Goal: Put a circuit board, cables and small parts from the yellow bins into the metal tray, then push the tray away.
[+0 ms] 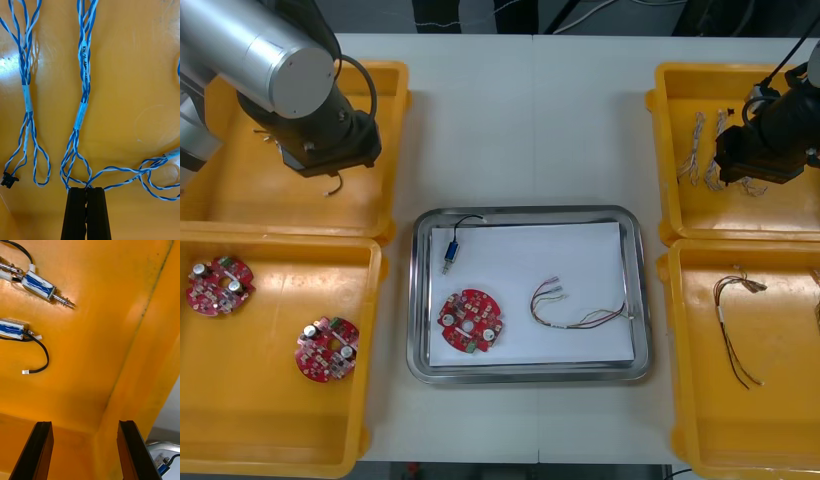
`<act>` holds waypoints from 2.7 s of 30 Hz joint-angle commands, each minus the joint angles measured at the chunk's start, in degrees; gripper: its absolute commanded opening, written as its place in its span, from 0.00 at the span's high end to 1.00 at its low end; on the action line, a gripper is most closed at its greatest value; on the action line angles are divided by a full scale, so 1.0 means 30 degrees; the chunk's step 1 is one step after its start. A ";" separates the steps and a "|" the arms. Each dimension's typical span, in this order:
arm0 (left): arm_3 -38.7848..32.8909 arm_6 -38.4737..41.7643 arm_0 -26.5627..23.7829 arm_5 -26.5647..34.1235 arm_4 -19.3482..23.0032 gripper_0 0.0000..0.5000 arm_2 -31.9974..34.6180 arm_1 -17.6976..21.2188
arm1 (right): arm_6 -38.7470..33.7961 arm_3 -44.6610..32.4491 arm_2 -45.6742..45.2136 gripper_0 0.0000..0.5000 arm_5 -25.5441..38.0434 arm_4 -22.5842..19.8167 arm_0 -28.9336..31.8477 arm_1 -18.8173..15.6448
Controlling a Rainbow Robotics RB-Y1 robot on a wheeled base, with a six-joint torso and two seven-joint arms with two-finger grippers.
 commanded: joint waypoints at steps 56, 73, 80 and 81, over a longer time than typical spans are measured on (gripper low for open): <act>0.4926 0.2611 0.0398 -0.5815 -0.0417 0.00 -0.0852 0.0105 | -0.8631 0.4325 -0.4121 0.00 -0.3162 0.4652 -0.2657 -0.0827; 0.4926 0.2406 0.1159 -0.6664 -0.0475 0.00 -0.0881 0.0075 | -0.9364 0.5790 -0.4121 0.00 -0.3924 0.3715 -0.2628 -0.0300; 0.5424 0.2318 0.1218 -0.7807 -0.0475 0.00 -0.1321 0.0075 | -0.9569 0.5849 -0.4121 0.00 -0.3953 0.3627 -0.2569 -0.0095; 0.5512 0.2230 0.1218 -0.7836 -0.0475 0.00 -0.1350 0.0046 | -0.9598 0.5966 -0.4150 0.00 -0.3983 0.3627 -0.2569 -0.0036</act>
